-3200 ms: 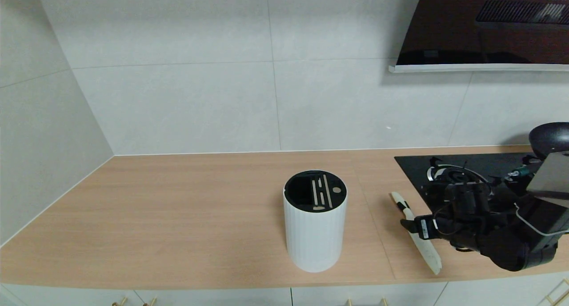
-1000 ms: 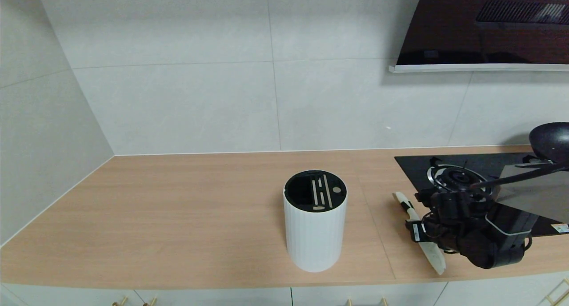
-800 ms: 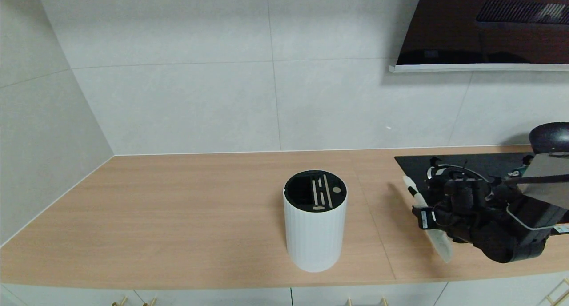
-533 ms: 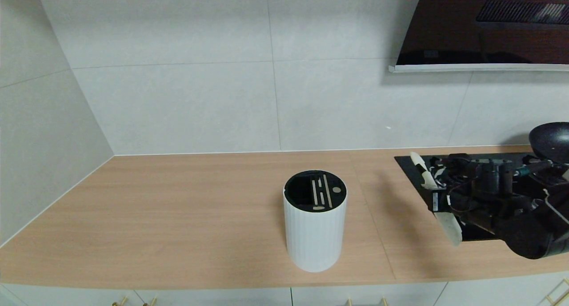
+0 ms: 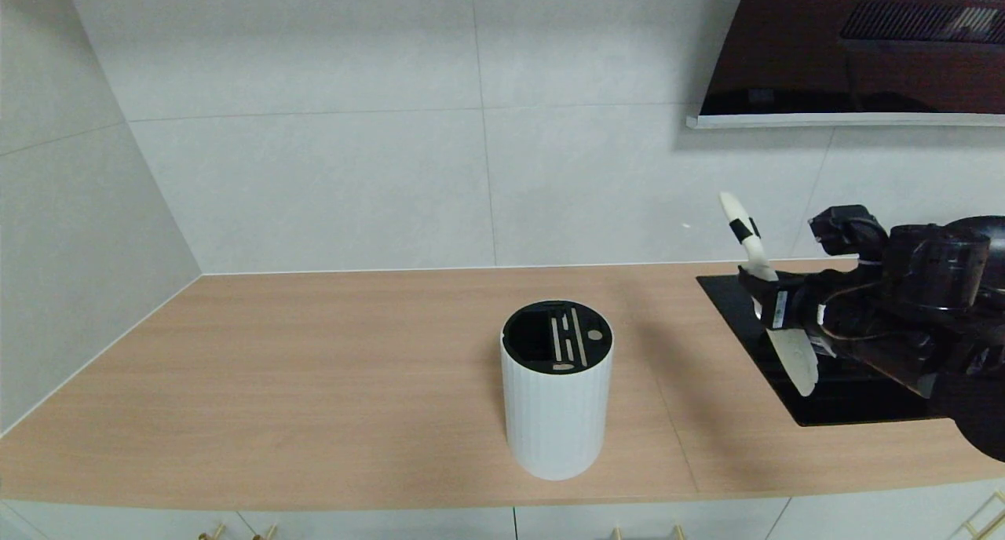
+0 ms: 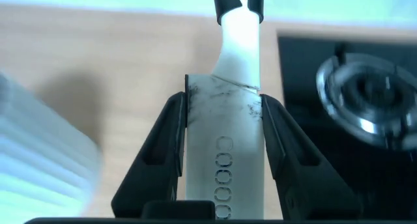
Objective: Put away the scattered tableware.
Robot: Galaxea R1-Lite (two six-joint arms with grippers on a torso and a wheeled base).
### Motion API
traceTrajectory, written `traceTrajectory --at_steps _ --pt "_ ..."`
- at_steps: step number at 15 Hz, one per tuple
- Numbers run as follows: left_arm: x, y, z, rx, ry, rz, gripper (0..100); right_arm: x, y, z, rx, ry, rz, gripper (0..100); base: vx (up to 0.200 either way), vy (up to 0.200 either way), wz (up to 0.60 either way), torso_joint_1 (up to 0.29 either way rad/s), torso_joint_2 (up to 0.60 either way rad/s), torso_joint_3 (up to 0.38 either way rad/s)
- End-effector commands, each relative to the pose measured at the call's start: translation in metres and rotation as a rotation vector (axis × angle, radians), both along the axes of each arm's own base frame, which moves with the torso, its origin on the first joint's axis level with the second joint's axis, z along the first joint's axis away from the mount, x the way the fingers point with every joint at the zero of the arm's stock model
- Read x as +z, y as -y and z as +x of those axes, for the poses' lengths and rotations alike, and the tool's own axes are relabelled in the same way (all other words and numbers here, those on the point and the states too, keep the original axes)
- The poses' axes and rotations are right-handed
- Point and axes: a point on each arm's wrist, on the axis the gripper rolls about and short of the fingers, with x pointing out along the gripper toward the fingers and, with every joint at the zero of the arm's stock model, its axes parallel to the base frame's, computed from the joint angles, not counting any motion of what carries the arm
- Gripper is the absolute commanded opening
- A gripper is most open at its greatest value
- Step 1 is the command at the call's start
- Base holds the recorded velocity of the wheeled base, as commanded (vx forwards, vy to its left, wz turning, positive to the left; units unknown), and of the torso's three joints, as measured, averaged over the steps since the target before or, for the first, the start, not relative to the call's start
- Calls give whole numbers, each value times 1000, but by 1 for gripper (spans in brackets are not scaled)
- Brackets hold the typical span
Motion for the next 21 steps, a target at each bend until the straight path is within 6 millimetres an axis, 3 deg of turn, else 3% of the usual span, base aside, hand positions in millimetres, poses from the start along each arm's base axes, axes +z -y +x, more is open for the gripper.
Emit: traceTrajectory --at_steps 1,2,5,7,11,15,21 --pt "69 4 15 -199 -84 13 100 38 -17 -7 59 101 28 0 0 0 0 0 0 0" --pt "99 6 38 -257 -140 29 100 51 -28 -9 97 114 36 0 0 0 0 0 0 0" --pt "159 11 112 -354 -224 30 100 70 -77 -23 248 159 64 0 0 0 0 0 0 0" --pt "173 29 156 -476 -266 -27 100 73 -106 -33 296 168 74 0 0 0 0 0 0 0" --pt "160 85 202 -618 -345 -231 100 65 -135 -57 322 134 91 0 0 0 0 0 0 0" --pt "134 121 233 -701 -406 -505 100 54 -162 -85 398 88 120 0 0 0 0 0 0 0" --pt "119 148 248 -767 -448 -641 100 51 -180 -108 445 81 119 0 0 0 0 0 0 0"
